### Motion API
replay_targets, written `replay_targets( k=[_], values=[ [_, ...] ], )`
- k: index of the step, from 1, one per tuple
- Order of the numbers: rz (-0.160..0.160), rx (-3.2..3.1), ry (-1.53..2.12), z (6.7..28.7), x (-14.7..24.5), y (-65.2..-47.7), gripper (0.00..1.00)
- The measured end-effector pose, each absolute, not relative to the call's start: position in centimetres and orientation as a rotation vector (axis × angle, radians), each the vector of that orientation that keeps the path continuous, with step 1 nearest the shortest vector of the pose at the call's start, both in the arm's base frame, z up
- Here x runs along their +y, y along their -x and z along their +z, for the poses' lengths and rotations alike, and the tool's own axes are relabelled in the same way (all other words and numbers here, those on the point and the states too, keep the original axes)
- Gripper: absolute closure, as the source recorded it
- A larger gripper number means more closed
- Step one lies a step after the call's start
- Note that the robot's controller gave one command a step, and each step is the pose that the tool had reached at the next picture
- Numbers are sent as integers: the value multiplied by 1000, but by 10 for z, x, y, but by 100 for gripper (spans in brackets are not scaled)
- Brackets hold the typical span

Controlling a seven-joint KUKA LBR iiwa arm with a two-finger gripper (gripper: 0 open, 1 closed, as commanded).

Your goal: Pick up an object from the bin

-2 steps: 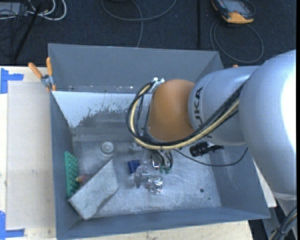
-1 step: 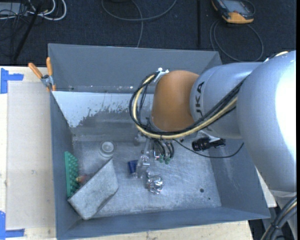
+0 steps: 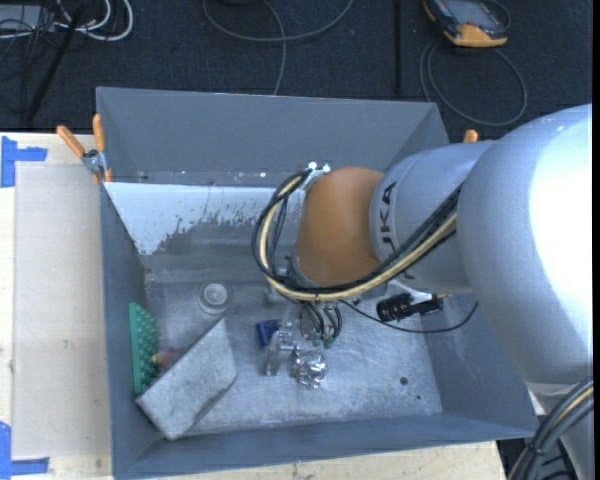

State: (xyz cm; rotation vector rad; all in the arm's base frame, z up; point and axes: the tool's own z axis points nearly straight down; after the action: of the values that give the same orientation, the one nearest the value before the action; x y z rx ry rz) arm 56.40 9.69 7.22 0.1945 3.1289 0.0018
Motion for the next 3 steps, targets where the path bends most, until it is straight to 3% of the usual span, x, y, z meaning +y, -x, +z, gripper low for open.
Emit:
replay_targets(
  k=[1, 2, 3],
  values=[
    [0, 3132, -192, 73, 97, -565, 0],
    [3, 3135, -189, 76, 98, -566, 100],
    [0, 3136, -185, 80, 98, -566, 100]
  ],
)
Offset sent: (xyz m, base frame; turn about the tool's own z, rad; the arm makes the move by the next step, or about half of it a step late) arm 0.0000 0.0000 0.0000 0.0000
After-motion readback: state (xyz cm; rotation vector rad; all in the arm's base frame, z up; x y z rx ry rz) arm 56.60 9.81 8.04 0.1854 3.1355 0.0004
